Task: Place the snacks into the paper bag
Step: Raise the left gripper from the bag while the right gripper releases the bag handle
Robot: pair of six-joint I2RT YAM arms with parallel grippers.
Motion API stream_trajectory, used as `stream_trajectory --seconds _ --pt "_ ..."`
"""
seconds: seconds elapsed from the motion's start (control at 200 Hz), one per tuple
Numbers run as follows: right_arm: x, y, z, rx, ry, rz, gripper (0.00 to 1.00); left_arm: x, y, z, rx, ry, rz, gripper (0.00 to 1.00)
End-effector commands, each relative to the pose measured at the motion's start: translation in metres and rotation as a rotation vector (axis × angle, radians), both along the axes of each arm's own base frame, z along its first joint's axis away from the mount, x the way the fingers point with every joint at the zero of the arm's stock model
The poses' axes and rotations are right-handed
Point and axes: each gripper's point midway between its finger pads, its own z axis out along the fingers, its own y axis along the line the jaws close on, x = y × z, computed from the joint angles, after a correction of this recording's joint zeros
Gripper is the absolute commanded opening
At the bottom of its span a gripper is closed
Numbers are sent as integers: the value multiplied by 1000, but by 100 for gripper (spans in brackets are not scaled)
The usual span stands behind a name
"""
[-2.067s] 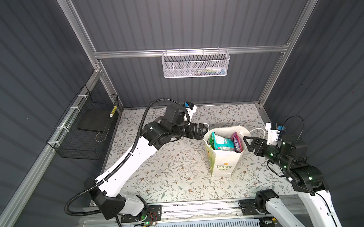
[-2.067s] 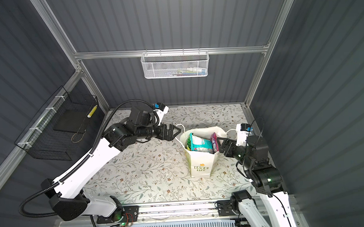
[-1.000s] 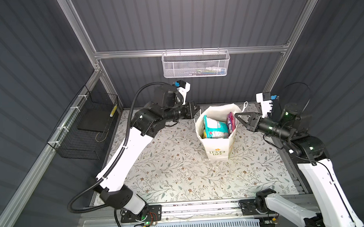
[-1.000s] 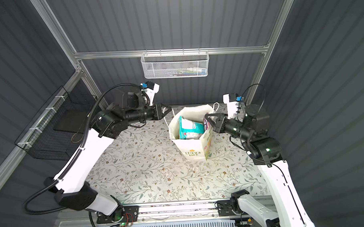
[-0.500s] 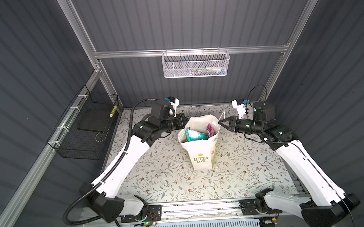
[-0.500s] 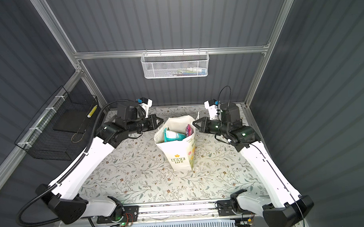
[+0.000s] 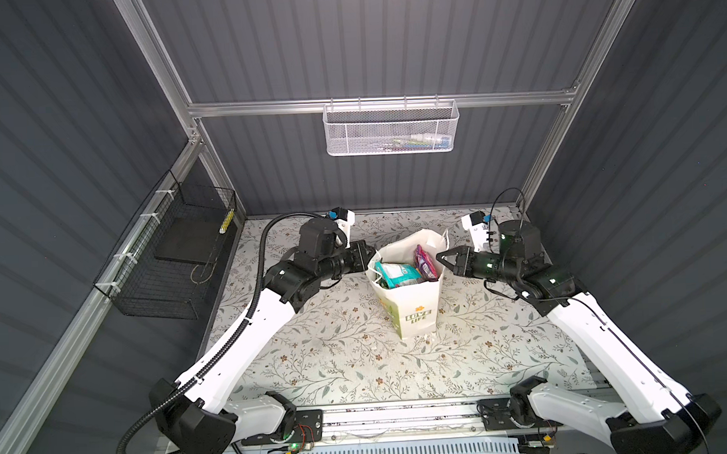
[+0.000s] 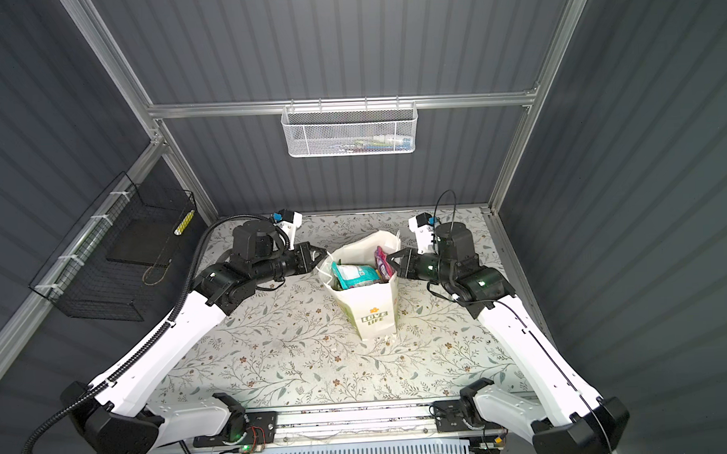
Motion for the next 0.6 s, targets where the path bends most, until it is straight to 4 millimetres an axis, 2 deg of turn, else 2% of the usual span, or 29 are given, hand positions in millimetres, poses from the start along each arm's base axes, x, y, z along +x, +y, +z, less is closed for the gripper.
stream_trajectory --seconds 0.0,0.31,0.42,0.505,0.595 --pt "-3 -2 21 18 -68 -5 0 -7 3 18 -39 -47 -3 0" --pt "-6 -2 21 25 -57 -4 0 -11 3 5 -37 -32 -13 0" --pt "-9 -7 19 19 -59 -22 2 -14 -5 12 -79 -32 -58 0" --pt "-11 -11 18 10 -64 -40 8 -22 -18 26 -146 -35 -139 0" --pt "-12 -17 17 0 -62 -65 11 -18 -16 35 -143 -51 -118 0"
